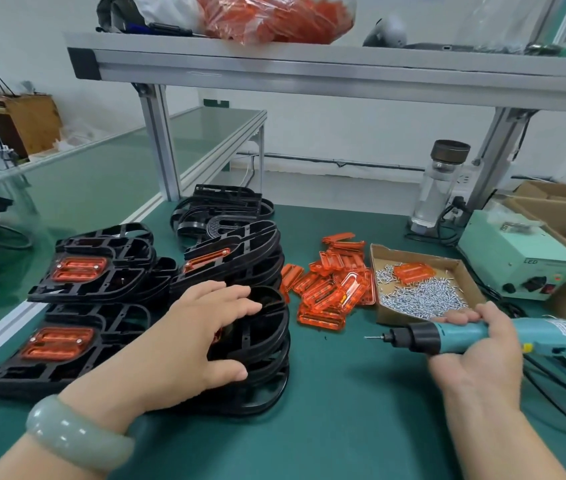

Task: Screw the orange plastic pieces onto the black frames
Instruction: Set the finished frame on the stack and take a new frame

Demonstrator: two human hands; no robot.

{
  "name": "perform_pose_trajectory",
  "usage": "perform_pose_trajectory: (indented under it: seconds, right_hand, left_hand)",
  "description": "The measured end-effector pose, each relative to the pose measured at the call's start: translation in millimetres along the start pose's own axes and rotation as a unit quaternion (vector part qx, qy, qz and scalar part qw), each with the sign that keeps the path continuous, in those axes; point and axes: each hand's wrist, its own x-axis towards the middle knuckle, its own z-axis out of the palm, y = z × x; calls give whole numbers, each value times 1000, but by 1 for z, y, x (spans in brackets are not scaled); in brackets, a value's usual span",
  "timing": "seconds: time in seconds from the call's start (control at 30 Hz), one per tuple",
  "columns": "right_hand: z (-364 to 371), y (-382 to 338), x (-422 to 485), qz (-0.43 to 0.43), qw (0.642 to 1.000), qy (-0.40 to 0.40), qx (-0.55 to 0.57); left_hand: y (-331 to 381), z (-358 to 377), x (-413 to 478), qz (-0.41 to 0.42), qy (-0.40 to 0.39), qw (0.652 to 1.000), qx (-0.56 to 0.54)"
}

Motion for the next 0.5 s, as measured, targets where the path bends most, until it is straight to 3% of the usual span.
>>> perform_pose_trajectory:
  seconds: [0.2,0.33,0.4,0.5]
  right_hand:
    - [-4,11,5,6,1000,-10,-11]
    - [-8,14,7,2,999,-28,-19]
    - [-9,14,9,2,999,-34,-28]
    - [-10,15,10,4,999,-37,-35]
  left_hand:
    - [11,-9,-6,19,35,999,-31]
    - [15,-34,16,45,196,979,-9]
    - [13,-51,41,0,256,966,-26]
    - [2,-70,85,-93,278,955,-37]
